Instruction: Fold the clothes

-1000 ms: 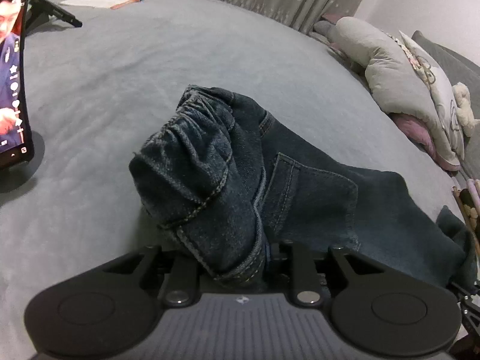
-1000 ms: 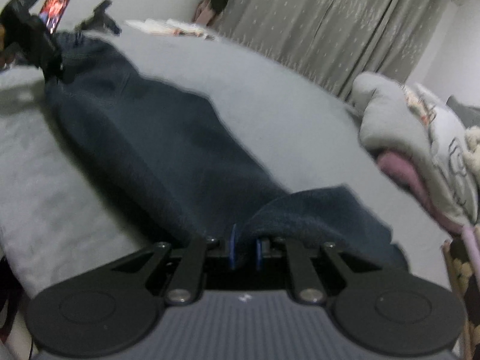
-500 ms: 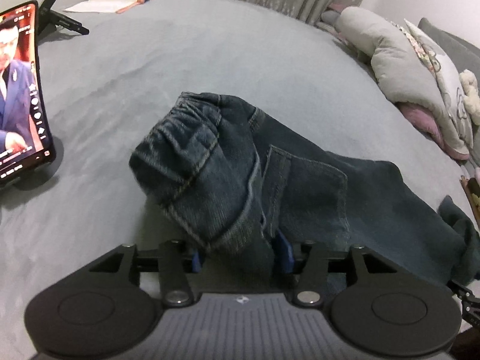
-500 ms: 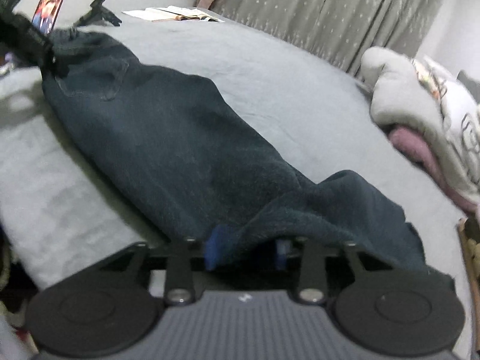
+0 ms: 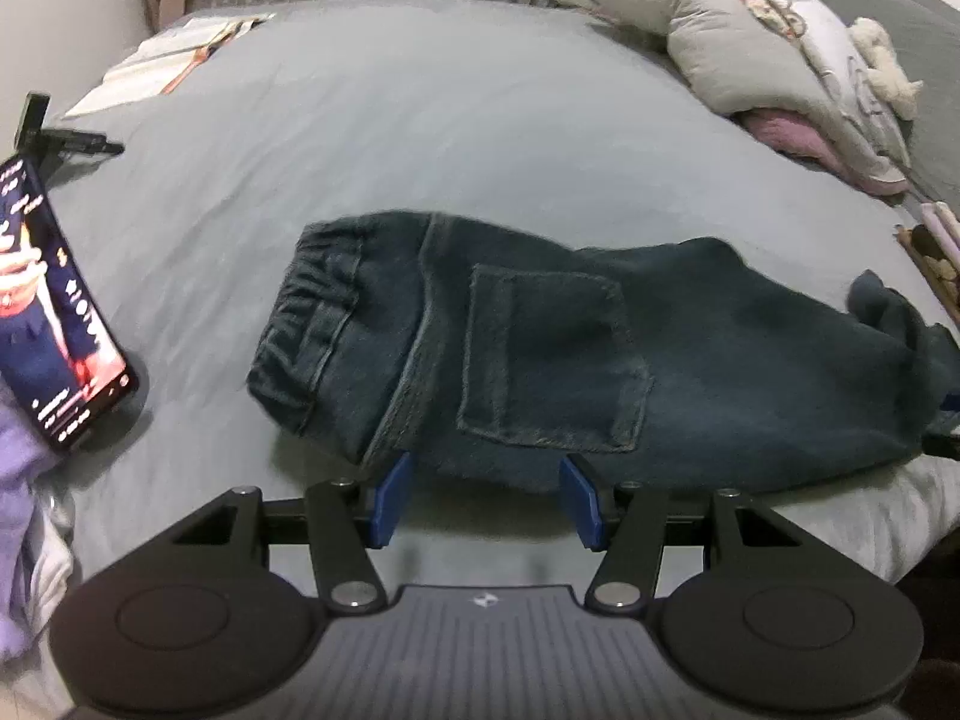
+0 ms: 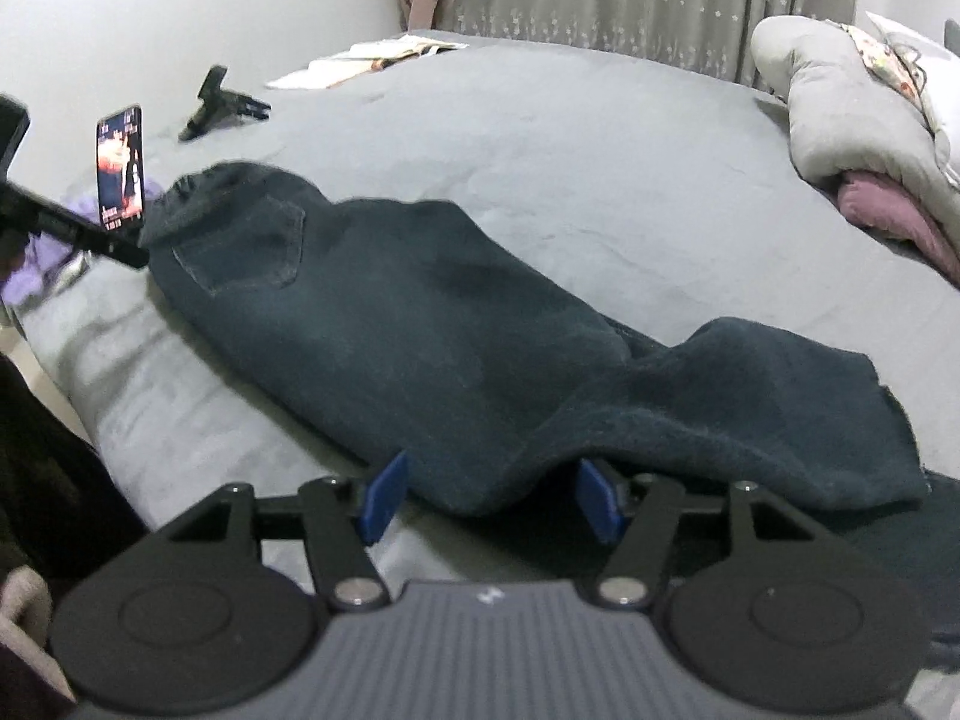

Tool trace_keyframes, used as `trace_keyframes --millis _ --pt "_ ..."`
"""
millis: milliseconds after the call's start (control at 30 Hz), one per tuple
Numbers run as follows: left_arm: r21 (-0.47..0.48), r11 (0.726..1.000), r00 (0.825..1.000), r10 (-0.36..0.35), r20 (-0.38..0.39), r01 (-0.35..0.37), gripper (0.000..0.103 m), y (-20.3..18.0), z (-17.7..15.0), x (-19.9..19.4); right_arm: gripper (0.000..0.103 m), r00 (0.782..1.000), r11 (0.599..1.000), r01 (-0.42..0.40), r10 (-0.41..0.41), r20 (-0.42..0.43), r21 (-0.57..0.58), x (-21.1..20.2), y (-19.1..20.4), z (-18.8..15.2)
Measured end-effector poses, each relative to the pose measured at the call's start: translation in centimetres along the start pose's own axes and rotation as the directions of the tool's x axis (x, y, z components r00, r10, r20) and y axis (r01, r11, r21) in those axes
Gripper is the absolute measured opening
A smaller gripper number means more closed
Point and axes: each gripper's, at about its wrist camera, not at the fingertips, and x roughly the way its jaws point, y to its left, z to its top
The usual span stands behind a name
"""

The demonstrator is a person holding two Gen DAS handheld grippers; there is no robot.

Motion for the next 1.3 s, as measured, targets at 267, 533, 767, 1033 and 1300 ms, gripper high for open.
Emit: trace_keyframes --millis 267,533,767,1033,1300 --pt "-0.010 1.000 1.000 -0.003 0.022 0.003 0.064 -0.2 1.6 1.3 0.080 0.997 0.997 -0.066 0.066 0.030 0.029 0.2 -0.3 2.4" --pt "-0.015 0.999 0.997 -0.034 0.065 0.035 0.064 -0.9 4.7 3.4 0.083 0.986 0.985 -0.156 0.159 -0.043 0.077 0.4 -1.1 4.2" --pt "-0.025 0.997 0.994 -0.075 0.083 0.077 0.064 -1.5 6.4 6.6 0.084 0.985 0.986 -0.148 0.154 -0.080 0.078 -1.0 -1.8 3.8" --pt "0.018 0.997 0.990 -0.075 0.123 0.073 0.064 -1.7 5.3 10.2 0.085 0.992 0.993 -0.114 0.116 -0.041 0.036 -3.5 -1.2 5.7" --pt "0.063 0.997 0.988 -0.046 0.150 0.037 0.064 -2.3 5.5 10.2 0.087 0.989 0.989 -0.143 0.144 0.045 -0.034 -0.1 1.2 9.8"
